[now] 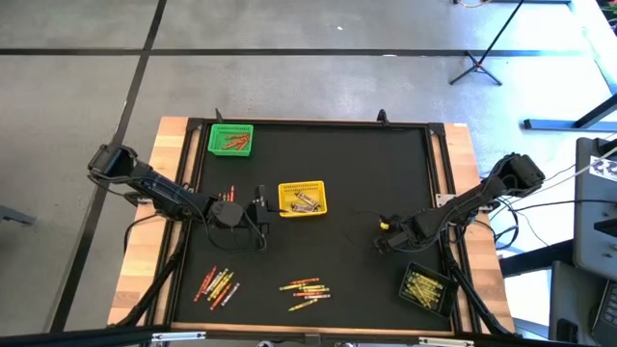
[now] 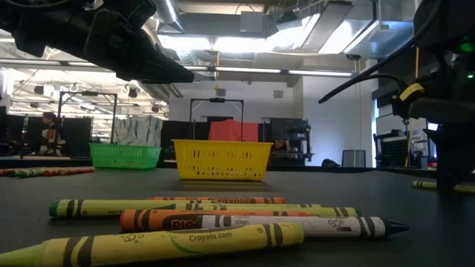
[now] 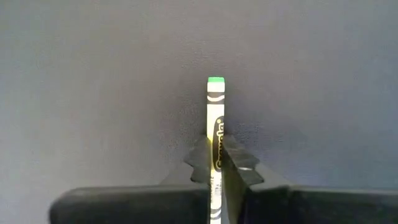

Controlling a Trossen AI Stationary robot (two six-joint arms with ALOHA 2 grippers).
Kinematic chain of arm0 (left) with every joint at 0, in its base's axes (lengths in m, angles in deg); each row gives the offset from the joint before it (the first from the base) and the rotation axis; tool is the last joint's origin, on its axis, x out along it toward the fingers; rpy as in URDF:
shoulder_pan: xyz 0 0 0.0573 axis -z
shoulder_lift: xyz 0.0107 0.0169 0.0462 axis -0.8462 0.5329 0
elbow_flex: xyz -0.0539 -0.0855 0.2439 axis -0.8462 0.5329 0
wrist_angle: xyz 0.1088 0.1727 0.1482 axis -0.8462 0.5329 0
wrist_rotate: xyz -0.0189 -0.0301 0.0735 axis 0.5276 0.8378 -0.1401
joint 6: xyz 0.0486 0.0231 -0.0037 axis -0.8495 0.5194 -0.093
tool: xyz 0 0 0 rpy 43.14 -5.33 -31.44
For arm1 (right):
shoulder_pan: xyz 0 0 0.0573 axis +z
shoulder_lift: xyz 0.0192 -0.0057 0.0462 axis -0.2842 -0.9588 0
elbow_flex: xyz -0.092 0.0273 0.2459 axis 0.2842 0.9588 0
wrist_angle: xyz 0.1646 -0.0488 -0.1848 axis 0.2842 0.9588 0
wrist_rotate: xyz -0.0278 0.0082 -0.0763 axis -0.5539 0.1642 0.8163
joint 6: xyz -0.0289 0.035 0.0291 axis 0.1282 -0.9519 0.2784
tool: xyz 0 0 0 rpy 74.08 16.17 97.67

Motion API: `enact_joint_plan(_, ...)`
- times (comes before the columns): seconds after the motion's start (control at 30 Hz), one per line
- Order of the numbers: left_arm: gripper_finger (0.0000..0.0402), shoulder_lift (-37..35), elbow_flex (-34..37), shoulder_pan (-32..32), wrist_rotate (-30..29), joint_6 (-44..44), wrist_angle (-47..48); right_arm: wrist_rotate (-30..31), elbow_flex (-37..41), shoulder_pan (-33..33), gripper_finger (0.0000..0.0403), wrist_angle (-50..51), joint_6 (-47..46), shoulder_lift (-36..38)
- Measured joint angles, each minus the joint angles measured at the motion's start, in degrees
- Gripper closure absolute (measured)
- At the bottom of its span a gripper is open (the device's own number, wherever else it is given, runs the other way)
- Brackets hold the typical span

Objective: Sort crayons
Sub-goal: Put the green crayon into the black bin

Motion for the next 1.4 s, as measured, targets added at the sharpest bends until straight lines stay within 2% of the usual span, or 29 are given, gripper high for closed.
enact_joint_plan(0.27, 0.0287, 0.00, 0.00, 0.22, 0.05, 0.13, 0.09, -1.10, -6.74, 0.75, 0.0371, 6.13, 5.78, 0.13)
enact_joint_plan(0.5, 0.0287, -0.02, 0.00, 0.22, 0.05, 0.29, 0.13, -2.12, -14.11, 7.97, 0.0381, 13.67, 5.36, 0.41)
enact_joint_plan(0.8, 0.0287, 0.00, 0.00, 0.86, 0.47, 3.53, 0.13, -1.97, -19.37, 23.39, 0.0378, 16.38, -9.10, 0.43)
enact_joint_plan(1.07, 0.0287, 0.00, 0.00, 4.47, 4.89, 8.02, 0.13, -0.88, -19.71, 35.56, 0.0377, 16.22, -23.85, 0.44)
enact_joint_plan(1.27, 0.0287, 0.00, 0.00, 6.55, 5.01, 7.96, 0.11, 1.45, -18.41, 40.34, 0.0375, 16.08, -30.17, -0.07)
enact_joint_plan(1.4, 0.0287, 0.00, 0.02, 6.60, 4.99, 7.96, 0.05, -0.92, -17.36, 40.96, 0.0335, 16.22, -34.58, -0.07)
